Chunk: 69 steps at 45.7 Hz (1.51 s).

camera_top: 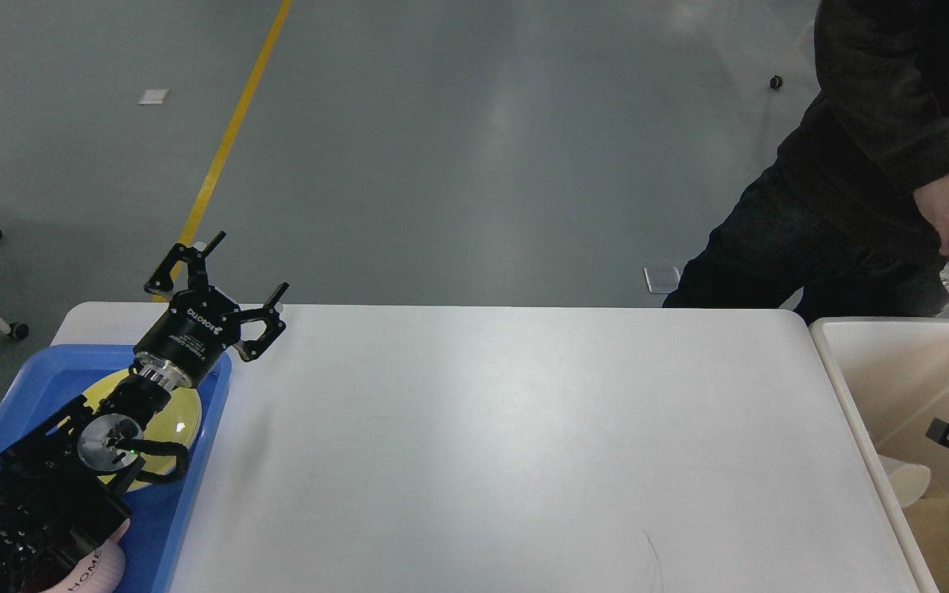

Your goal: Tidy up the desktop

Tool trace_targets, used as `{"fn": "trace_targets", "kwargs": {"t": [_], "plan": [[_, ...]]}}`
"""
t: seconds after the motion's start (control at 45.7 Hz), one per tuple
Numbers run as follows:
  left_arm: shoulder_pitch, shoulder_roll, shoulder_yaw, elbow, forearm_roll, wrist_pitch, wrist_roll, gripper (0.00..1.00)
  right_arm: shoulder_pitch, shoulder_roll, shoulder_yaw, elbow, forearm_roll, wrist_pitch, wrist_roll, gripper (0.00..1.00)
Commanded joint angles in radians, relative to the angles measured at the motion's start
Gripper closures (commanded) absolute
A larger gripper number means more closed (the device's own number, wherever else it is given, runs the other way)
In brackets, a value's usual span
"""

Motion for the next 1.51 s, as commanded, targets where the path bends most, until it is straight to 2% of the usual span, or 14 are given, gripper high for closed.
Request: {"fn": "trace_targets", "kwargs": {"t": [0.0, 0.219, 0.372, 0.482, 0.657, 0.766, 0.919, 1.094, 1.269, 1.488], "plan": [[0.000, 0.000, 0.000, 0.000, 0.001, 0.000, 0.000, 0.00, 0.100, -0.018, 0.141, 0.027, 0.001, 0.000, -0.003, 0.00], [0.000, 0.000, 0.000, 0.000, 0.001, 0.000, 0.000, 0.00, 0.168, -0.162, 0.667, 0.312, 0.034, 0.002, -0.003, 0.00], [0.000, 0.000, 0.000, 0.000, 0.001, 0.000, 0.000, 0.00, 0.162, -0.153, 0.917, 0.472, 0.047, 0.008, -0.001, 0.00], [0.000, 0.000, 0.000, 0.000, 0.001, 0.000, 0.000, 0.00, 0.162, -0.076, 1.043, 0.542, 0.119, 0.007, 0.005, 0.00], [0.000, 0.000, 0.000, 0.000, 0.001, 0.000, 0.000, 0.00, 0.130, 0.076, 1.181, 0.544, 0.354, 0.020, 0.019, 0.00], [0.000, 0.000, 0.000, 0.000, 0.001, 0.000, 0.000, 0.00, 0.075, 0.162, 1.268, 0.533, 0.468, 0.040, 0.071, 0.00], [0.000, 0.000, 0.000, 0.000, -0.001, -0.001, 0.000, 0.00, -0.002, 0.271, 1.431, 0.506, 0.528, 0.172, 0.131, 0.00], [0.000, 0.000, 0.000, 0.000, -0.001, -0.002, 0.000, 0.00, -0.076, 0.307, 1.595, 0.464, 0.552, 0.364, 0.211, 0.00], [0.000, 0.000, 0.000, 0.000, 0.001, -0.001, 0.002, 0.00, -0.085, 0.331, 1.620, 0.378, 0.615, 0.513, 0.223, 0.00], [0.000, 0.000, 0.000, 0.000, 0.001, 0.000, 0.002, 0.00, -0.088, 0.332, 1.620, 0.254, 0.624, 0.605, 0.223, 0.00]]}}
